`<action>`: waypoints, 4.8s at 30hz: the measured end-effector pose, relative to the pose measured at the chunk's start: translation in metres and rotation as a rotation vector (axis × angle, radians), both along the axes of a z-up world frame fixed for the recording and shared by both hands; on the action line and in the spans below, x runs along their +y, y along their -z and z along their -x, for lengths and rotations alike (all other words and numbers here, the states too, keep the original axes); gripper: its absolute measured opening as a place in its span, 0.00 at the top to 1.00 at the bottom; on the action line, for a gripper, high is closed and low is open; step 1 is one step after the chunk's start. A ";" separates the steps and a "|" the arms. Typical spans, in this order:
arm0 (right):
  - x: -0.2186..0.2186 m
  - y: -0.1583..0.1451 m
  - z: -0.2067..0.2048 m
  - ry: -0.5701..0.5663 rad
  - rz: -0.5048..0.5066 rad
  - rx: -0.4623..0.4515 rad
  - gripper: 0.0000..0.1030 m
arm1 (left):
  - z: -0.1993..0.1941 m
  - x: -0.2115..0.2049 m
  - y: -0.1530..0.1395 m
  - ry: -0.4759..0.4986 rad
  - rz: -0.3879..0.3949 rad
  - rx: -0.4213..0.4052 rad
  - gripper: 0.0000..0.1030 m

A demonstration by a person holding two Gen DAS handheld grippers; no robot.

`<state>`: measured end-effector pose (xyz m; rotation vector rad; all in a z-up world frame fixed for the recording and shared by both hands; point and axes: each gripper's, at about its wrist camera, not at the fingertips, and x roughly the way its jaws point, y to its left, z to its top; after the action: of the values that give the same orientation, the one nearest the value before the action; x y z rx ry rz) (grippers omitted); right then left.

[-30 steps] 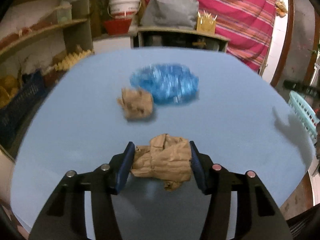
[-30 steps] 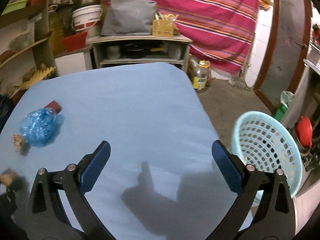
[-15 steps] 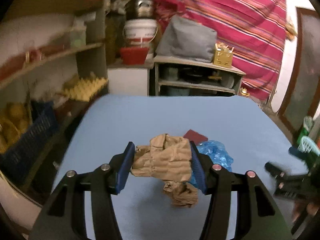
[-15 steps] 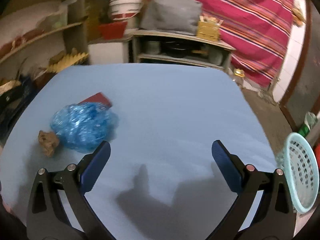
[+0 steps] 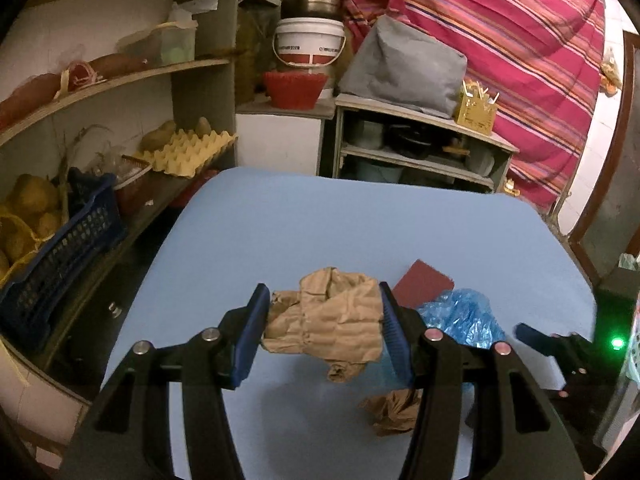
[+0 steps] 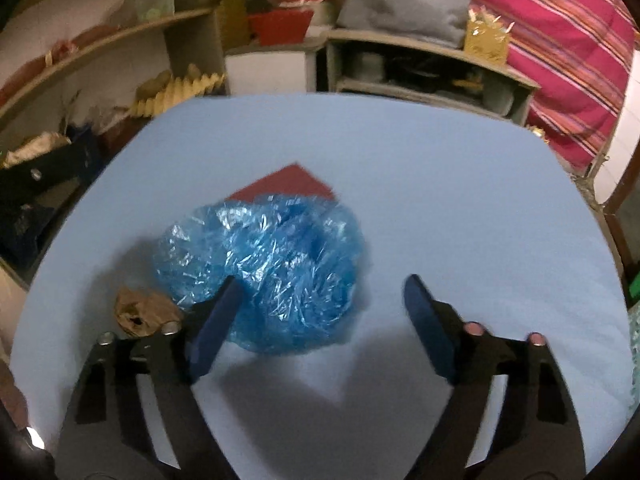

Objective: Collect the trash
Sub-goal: 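Grasp the crumpled brown paper with the left gripper while the right gripper grasps the blue plastic bag, then carry the paper and bag over the light blue basket and open both grippers, then move both open grippers back over the table toward the remaining trash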

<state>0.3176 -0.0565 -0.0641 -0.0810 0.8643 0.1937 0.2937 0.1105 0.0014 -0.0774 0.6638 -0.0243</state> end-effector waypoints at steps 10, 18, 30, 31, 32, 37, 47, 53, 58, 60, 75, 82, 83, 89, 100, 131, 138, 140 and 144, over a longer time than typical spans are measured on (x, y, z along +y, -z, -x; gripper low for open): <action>-0.031 -0.014 0.017 -0.030 -0.061 -0.046 0.85 | 0.004 -0.012 0.005 0.016 -0.027 0.004 0.48; -0.086 -0.049 0.051 0.027 -0.019 -0.136 0.85 | 0.011 -0.040 0.004 0.061 -0.052 -0.007 0.48; -0.205 -0.094 0.111 0.157 -0.008 -0.244 0.85 | 0.048 -0.147 -0.036 0.245 -0.001 -0.091 0.48; -0.220 -0.096 0.116 0.177 -0.007 -0.247 0.85 | 0.049 -0.160 -0.040 0.260 0.001 -0.100 0.48; -0.233 -0.097 0.119 0.197 -0.008 -0.246 0.85 | 0.050 -0.173 -0.043 0.276 0.009 -0.101 0.48; -0.300 -0.102 0.140 0.307 -0.028 -0.243 0.85 | 0.052 -0.237 -0.050 0.363 0.013 -0.103 0.48; -0.397 -0.109 0.183 0.491 0.044 -0.282 0.85 | 0.059 -0.350 -0.049 0.505 -0.009 -0.099 0.47; -0.445 -0.106 0.199 0.575 0.005 -0.279 0.85 | 0.066 -0.404 -0.049 0.579 -0.005 -0.100 0.47; -0.476 -0.098 0.200 0.635 -0.079 -0.245 0.85 | 0.068 -0.451 -0.041 0.639 -0.014 -0.073 0.47; -0.486 -0.097 0.203 0.663 -0.076 -0.243 0.85 | 0.067 -0.476 -0.034 0.675 -0.021 -0.042 0.47; -0.527 -0.083 0.216 0.753 -0.127 -0.195 0.85 | 0.054 -0.567 0.012 0.761 -0.097 0.043 0.24; -0.515 -0.075 0.201 0.733 -0.110 -0.161 0.85 | 0.052 -0.533 0.009 0.700 -0.089 0.033 0.18; -0.514 -0.075 0.198 0.728 -0.107 -0.157 0.85 | 0.052 -0.528 0.007 0.690 -0.090 0.026 0.15; -0.496 -0.061 0.177 0.693 -0.109 -0.093 0.43 | 0.052 -0.499 -0.005 0.661 -0.096 -0.005 0.14; -0.476 -0.069 0.171 0.751 -0.059 -0.148 0.04 | 0.051 -0.427 -0.016 0.554 -0.091 -0.046 0.11; -0.290 -0.077 0.130 0.534 -0.041 -0.361 0.04 | 0.050 -0.084 0.035 0.130 -0.052 0.009 0.08; -0.277 -0.072 0.115 0.512 -0.055 -0.349 0.04 | 0.033 -0.065 0.056 0.084 -0.086 0.048 0.08; -0.274 -0.068 0.109 0.508 -0.063 -0.330 0.04 | 0.026 -0.064 0.065 0.082 -0.096 0.085 0.09; -0.266 -0.062 0.100 0.485 -0.069 -0.297 0.04 | 0.020 -0.060 0.072 0.093 -0.065 0.121 0.16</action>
<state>0.2178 -0.3224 -0.0024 0.1613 0.5594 -0.2395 0.2740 0.0503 -0.0708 0.0152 0.7880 -0.0876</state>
